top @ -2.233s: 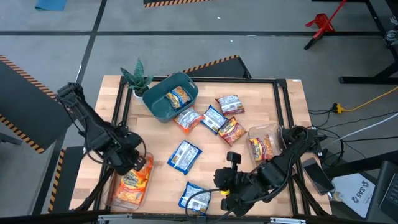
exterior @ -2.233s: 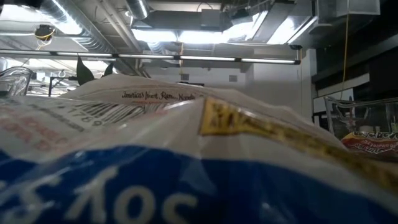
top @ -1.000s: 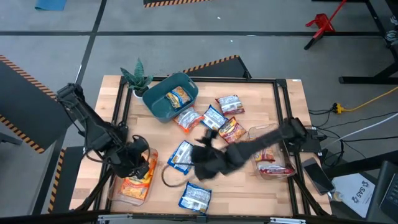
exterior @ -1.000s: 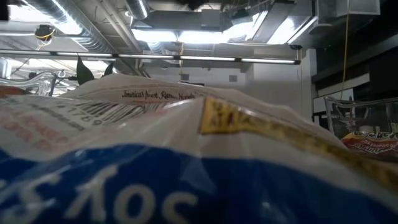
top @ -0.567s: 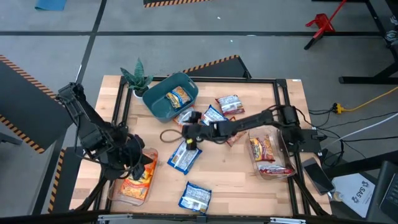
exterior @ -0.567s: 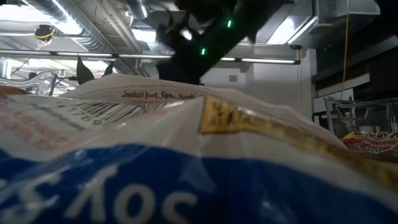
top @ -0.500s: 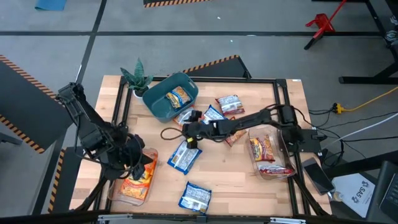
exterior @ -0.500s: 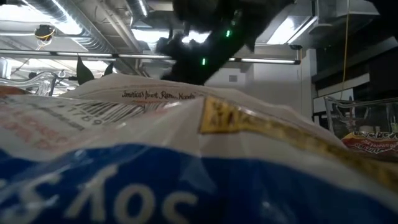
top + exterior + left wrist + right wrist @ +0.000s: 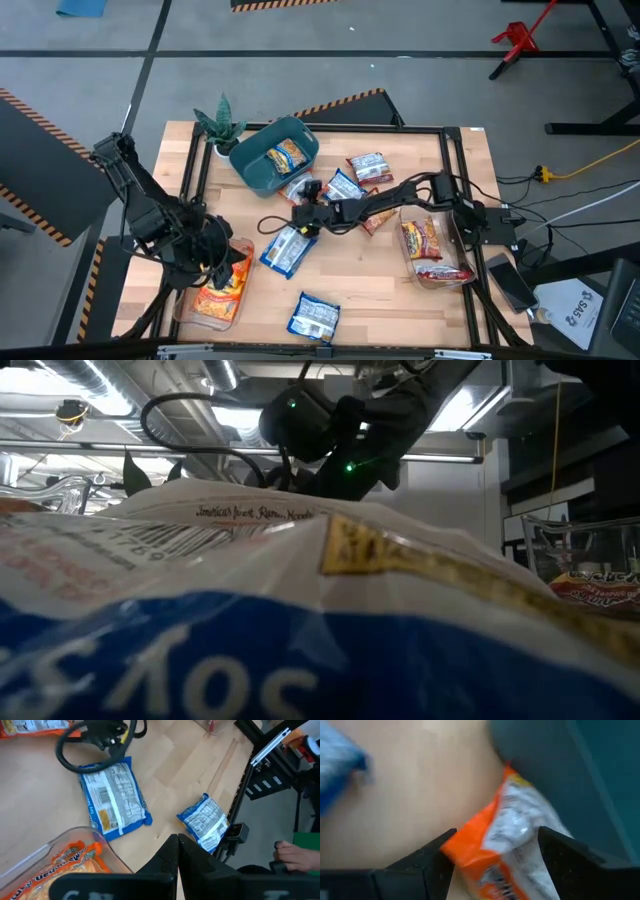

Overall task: Sort Maruchan noodles
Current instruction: Put the orange noodle pack into the left transparent bin

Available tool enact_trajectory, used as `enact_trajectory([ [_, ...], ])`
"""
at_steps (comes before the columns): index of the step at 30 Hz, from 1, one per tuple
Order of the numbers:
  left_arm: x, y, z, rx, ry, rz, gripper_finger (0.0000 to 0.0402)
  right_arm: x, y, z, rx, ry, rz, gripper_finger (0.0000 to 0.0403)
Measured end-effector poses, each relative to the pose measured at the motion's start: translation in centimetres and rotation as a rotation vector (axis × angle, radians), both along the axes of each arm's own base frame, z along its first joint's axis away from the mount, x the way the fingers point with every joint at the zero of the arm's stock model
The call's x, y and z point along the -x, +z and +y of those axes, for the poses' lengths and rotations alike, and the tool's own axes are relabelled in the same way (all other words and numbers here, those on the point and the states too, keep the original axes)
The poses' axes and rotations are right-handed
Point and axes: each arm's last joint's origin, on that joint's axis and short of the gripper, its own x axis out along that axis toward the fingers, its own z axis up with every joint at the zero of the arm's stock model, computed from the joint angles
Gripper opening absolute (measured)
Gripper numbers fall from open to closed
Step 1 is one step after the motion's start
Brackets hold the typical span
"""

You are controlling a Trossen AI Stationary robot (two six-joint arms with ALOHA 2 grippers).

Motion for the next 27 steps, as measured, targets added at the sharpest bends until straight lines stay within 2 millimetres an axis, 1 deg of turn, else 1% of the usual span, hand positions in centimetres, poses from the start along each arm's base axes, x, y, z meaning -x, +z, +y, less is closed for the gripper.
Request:
enact_trajectory([
  [2,0.0,0.0,0.1,-0.009,0.001,0.005,0.0,0.0,0.0,-0.5,-0.003,-0.009,0.0,0.0269],
  [4,0.1,-0.1,0.1,-0.018,0.005,0.007,0.0,0.0,-0.4,-0.7,-0.02,-0.035,-0.005,0.0264],
  [7,0.1,-0.1,0.1,-0.019,0.006,0.005,0.0,0.1,-0.7,-0.7,-0.018,-0.062,0.003,0.0233],
  [9,0.1,-0.1,0.1,-0.019,0.006,0.005,0.0,0.1,-0.7,-0.6,-0.014,-0.064,0.0,0.0194],
  [11,0.1,-0.1,0.1,-0.019,0.007,0.004,0.0,0.2,-0.7,-0.2,0.004,-0.073,-0.001,0.0145],
  [15,0.1,-0.1,0.1,-0.022,0.01,0.0,0.0,0.3,-0.8,1.0,0.032,-0.068,0.008,0.0032],
  [16,0.1,0.0,0.1,-0.024,0.013,-0.003,0.0,0.3,-0.7,1.5,0.032,-0.058,0.007,0.0018],
  [18,0.0,0.0,0.2,-0.033,0.021,-0.013,0.0,0.4,-0.4,2.4,0.03,-0.04,-0.002,0.0016],
  [21,0.0,0.0,0.2,-0.059,0.025,-0.031,0.0,0.4,1.3,3.7,0.011,-0.039,-0.01,0.0009],
  [24,-0.1,0.1,0.3,-0.129,0.01,-0.057,0.0,0.3,4.5,4.9,-0.025,-0.036,-0.046,0.0007],
  [27,-0.1,0.2,0.4,-0.224,-0.031,-0.078,0.0012,0.4,8.2,6.0,-0.067,-0.031,-0.085,0.0004],
])
